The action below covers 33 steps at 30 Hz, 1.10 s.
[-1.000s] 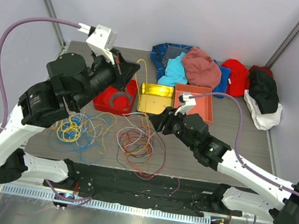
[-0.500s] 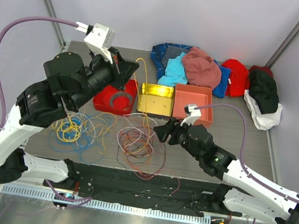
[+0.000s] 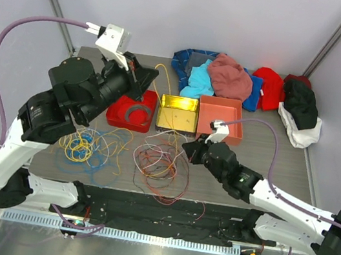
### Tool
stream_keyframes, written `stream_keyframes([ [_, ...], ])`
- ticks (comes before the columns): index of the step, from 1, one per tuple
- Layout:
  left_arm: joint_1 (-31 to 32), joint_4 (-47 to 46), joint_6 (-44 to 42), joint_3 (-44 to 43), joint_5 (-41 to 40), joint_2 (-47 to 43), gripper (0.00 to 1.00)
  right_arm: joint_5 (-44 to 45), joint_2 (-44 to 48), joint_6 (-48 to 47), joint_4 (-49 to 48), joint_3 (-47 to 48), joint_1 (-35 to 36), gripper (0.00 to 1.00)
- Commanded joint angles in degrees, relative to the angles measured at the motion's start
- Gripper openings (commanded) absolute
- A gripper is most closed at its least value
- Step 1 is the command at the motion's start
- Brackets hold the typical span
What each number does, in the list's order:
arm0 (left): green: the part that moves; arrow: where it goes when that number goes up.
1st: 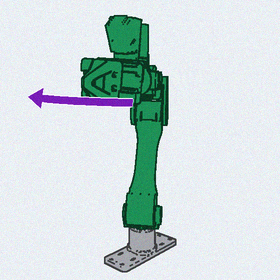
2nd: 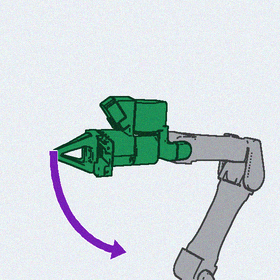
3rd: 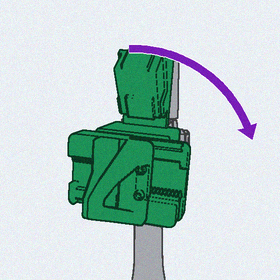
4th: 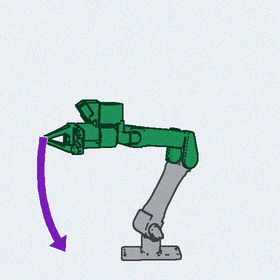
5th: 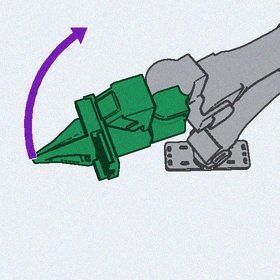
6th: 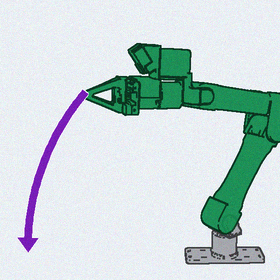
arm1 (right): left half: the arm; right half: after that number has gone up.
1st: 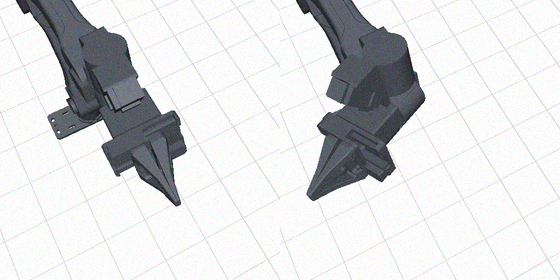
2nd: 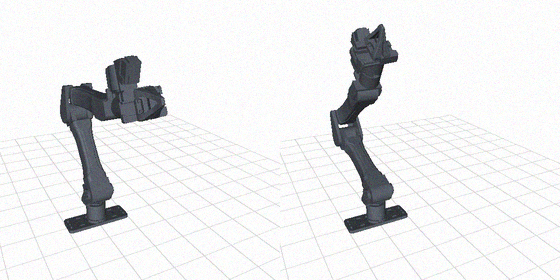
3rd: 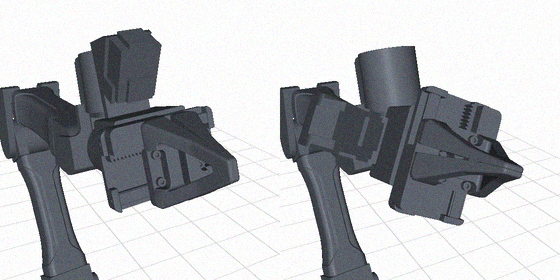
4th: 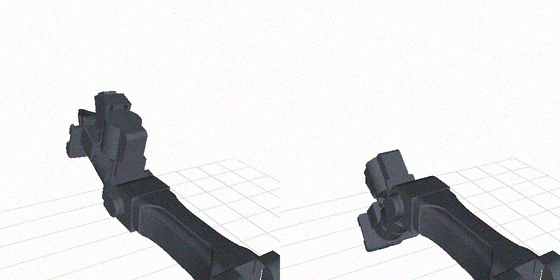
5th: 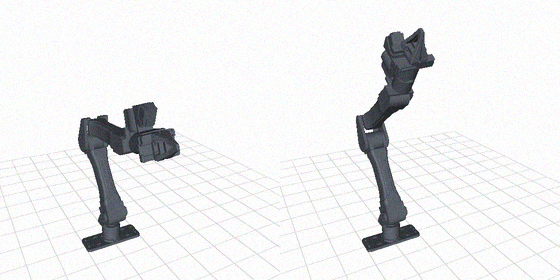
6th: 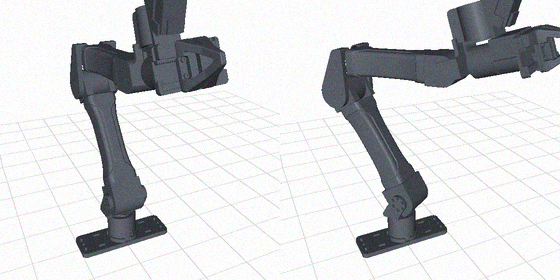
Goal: Untangle the cables
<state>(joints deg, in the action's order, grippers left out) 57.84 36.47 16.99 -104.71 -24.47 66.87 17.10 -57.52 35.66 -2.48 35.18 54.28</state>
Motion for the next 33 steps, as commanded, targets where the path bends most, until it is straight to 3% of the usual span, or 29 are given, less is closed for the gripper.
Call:
stream_keyframes([
  [1,0.2,-2.0,-3.3,-9.1,-1.3,1.6,0.0,9.1,3.0,6.2,2.1,-3.9,0.1,0.01],
  [11,0.2,-8.6,-9.0,-21.0,-2.4,4.6,0.0,9.4,10.4,22.6,6.4,-23.0,0.2,0.01],
  [16,0.2,-8.7,-9.3,-28.2,-0.5,8.1,0.0,10.6,10.9,24.2,8.8,-24.9,0.2,0.01],
  [23,0.2,-8.6,-9.3,-27.8,-0.2,10.0,0.0,10.4,10.5,22.7,8.6,-24.6,0.1,0.01],
  [26,0.3,-8.5,-10.9,-27.7,-1.9,11.1,0.0,8.5,11.2,20.8,7.2,-23.8,0.2,0.32],
  [27,0.2,-8.3,-11.4,-27.6,-3.0,11.3,0.0,7.9,11.5,19.9,7.4,-23.4,0.2,0.53],
  [30,0.3,-9.1,-12.7,-26.5,-4.9,12.1,0.0,8.3,14.1,18.3,10.5,-20.2,0.2,0.71],
  [33,0.2,-9.7,-14.2,-26.2,-7.6,13.1,0.0,9.3,17.3,15.8,16.1,-14.6,0.3,0.73],
])
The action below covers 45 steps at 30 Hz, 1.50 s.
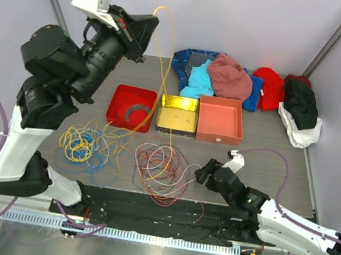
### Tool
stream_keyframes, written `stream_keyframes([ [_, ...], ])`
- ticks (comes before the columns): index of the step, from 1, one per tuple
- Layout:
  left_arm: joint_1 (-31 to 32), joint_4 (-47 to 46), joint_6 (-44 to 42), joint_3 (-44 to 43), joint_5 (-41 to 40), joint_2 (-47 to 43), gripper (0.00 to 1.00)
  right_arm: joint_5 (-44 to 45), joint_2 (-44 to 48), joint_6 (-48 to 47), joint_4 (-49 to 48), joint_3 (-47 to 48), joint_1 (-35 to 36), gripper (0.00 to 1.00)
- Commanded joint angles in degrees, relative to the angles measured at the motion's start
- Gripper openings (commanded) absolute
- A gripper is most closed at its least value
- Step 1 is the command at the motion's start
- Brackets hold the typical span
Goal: Untangle the cables
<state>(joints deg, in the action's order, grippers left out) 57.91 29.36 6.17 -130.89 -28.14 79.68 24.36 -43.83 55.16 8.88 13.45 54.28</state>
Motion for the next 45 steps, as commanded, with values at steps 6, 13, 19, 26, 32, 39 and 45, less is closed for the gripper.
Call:
stream_keyframes([
  [6,0.2,-1.5,-4.5,-2.1,-6.6,4.2,0.0,5.6,7.9,-9.2,14.2,19.5,0.4,0.73],
  [13,-3.0,3.8,-2.5,-6.6,-6.7,10.3,0.0,8.9,12.7,-11.1,19.4,26.1,0.3,0.72],
  [19,-11.7,8.6,6.1,-11.5,0.3,14.5,0.0,10.4,16.3,-11.5,21.9,26.9,0.3,0.71],
  [26,-14.8,9.0,9.0,-11.6,3.4,17.1,0.0,11.5,17.1,-13.0,22.8,26.9,0.4,0.7],
  [32,-15.9,9.0,10.1,-11.1,4.6,18.3,0.0,12.5,18.1,-13.8,23.4,27.0,0.3,0.7],
  [39,-17.8,6.6,10.5,-5.3,4.7,18.2,0.0,12.2,19.6,-13.1,23.9,25.8,0.3,0.7],
  [45,-20.8,5.2,10.8,-4.0,6.1,20.4,0.0,11.9,20.7,-12.1,25.1,24.9,0.4,0.7],
])
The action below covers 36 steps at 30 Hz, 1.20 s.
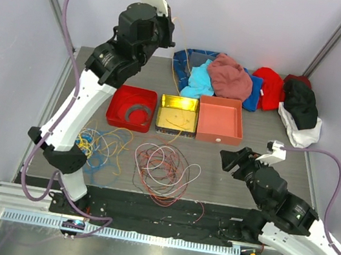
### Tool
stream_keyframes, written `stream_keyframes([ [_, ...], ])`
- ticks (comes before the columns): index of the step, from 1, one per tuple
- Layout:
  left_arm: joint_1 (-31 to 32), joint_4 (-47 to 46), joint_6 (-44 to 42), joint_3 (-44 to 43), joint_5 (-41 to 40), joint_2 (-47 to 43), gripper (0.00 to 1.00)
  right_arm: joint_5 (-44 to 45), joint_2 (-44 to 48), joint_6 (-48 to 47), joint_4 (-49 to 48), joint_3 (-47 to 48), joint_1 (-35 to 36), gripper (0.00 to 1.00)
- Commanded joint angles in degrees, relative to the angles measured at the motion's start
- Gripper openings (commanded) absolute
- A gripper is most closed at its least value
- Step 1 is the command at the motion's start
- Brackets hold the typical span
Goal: Untangle the cables
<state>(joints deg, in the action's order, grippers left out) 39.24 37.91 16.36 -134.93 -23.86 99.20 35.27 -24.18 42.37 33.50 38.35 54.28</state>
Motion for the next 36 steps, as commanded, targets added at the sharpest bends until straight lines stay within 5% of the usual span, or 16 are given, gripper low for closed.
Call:
stream_keyframes([
  [1,-2.3,-3.5,0.7,0.5,2.0,1.3,0.0,1.0,1.2,0.8,0.7,-0.1,0.3,0.7],
  [12,-4.6,-9.4,-1.7,5.4,0.8,2.8,0.0,1.8,1.5,0.3,1.6,-0.5,0.3,0.68],
  [24,-4.0,-19.8,4.2,34.0,6.5,-6.5,0.0,2.4,1.4,-0.4,0.9,-2.1,0.3,0.67],
  [36,-2.2,-17.7,6.4,50.1,6.2,-17.3,0.0,1.5,1.0,-0.2,-0.5,-3.8,0.3,0.67],
])
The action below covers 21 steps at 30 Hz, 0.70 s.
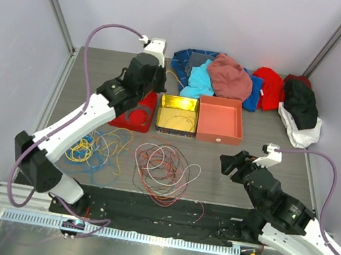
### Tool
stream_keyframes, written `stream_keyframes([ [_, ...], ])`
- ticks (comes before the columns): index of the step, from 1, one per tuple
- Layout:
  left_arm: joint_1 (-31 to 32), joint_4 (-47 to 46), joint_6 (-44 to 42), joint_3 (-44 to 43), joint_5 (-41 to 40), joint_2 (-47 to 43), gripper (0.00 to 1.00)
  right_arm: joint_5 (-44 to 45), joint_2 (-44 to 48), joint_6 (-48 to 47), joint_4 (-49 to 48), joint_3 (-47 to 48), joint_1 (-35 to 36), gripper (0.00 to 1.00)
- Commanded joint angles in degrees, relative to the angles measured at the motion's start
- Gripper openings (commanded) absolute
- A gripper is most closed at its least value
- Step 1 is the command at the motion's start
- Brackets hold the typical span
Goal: Untangle the cables
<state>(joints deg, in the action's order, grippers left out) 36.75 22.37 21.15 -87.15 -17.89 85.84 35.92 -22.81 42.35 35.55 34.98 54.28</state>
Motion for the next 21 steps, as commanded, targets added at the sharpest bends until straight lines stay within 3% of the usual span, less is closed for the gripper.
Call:
stream_keyframes([
  [1,0.2,-1.7,1.4,2.6,0.1,-3.4,0.0,0.6,-0.5,-0.2,-2.9,-0.6,0.3,0.67],
  [21,0.3,-1.4,6.8,-5.5,7.6,25.1,0.0,0.6,-3.6,-1.4,-3.5,-0.6,0.3,0.66],
])
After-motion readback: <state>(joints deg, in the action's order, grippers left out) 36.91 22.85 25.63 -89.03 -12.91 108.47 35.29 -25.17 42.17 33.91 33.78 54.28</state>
